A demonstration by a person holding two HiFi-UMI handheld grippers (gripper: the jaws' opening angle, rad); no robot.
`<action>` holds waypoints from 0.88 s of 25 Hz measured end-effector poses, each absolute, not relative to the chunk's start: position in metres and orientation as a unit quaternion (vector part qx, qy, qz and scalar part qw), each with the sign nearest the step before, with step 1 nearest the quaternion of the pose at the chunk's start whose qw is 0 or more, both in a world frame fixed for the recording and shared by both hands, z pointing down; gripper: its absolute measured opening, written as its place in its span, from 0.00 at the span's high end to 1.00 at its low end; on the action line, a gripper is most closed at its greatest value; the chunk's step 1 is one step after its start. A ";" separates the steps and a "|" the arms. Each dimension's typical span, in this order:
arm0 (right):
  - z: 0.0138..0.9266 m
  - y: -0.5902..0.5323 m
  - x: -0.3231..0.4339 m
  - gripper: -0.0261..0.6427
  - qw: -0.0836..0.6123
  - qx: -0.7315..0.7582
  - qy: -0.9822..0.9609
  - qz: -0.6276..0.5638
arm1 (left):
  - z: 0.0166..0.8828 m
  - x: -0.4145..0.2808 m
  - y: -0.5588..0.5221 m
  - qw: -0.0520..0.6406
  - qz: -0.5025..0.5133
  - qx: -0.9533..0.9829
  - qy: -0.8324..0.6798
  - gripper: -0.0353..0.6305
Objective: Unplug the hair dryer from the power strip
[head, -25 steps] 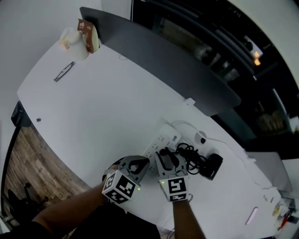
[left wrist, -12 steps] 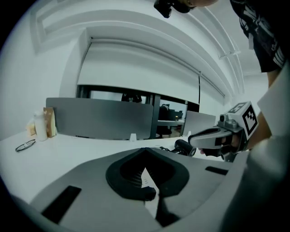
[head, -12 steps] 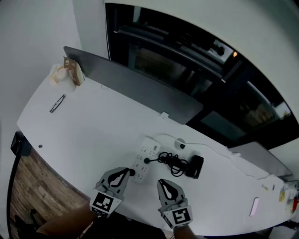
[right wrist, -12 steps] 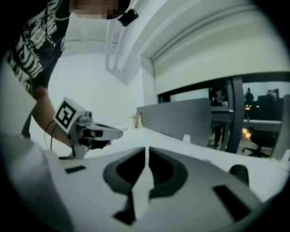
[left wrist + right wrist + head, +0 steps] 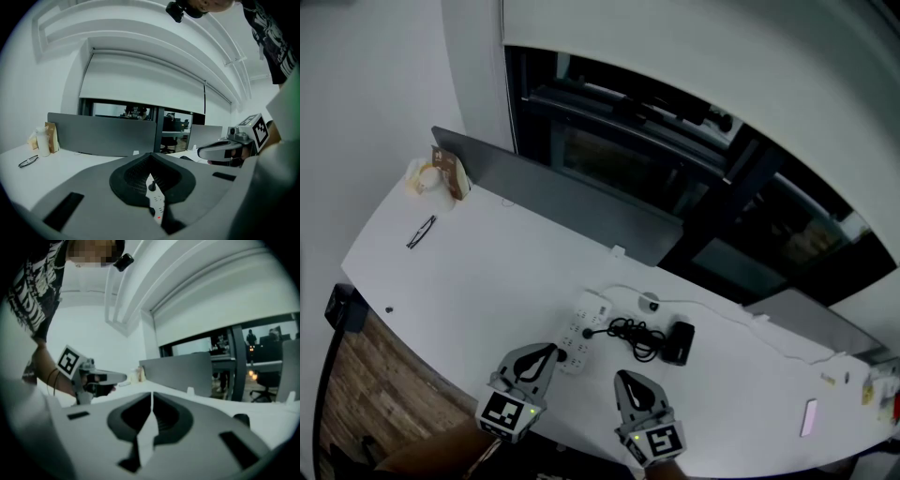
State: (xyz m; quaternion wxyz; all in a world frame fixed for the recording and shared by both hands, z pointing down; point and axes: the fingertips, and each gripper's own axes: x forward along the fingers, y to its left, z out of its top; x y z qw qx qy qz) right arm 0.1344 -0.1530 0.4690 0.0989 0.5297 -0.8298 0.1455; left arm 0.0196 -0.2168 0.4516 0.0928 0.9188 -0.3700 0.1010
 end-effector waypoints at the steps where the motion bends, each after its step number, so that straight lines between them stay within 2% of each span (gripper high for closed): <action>1: 0.467 -0.154 0.133 0.91 0.095 0.526 -0.833 0.140 | 0.450 0.020 -0.218 0.090 0.100 0.919 -0.372 0.91; 10: 0.458 -0.158 0.126 0.91 0.071 0.516 -0.846 0.115 | 0.440 0.014 -0.217 0.097 0.088 0.914 -0.385 0.91; 22: 0.468 -0.165 0.118 0.91 0.090 0.521 -0.836 0.148 | 0.465 0.001 -0.219 0.087 0.109 0.911 -0.387 0.91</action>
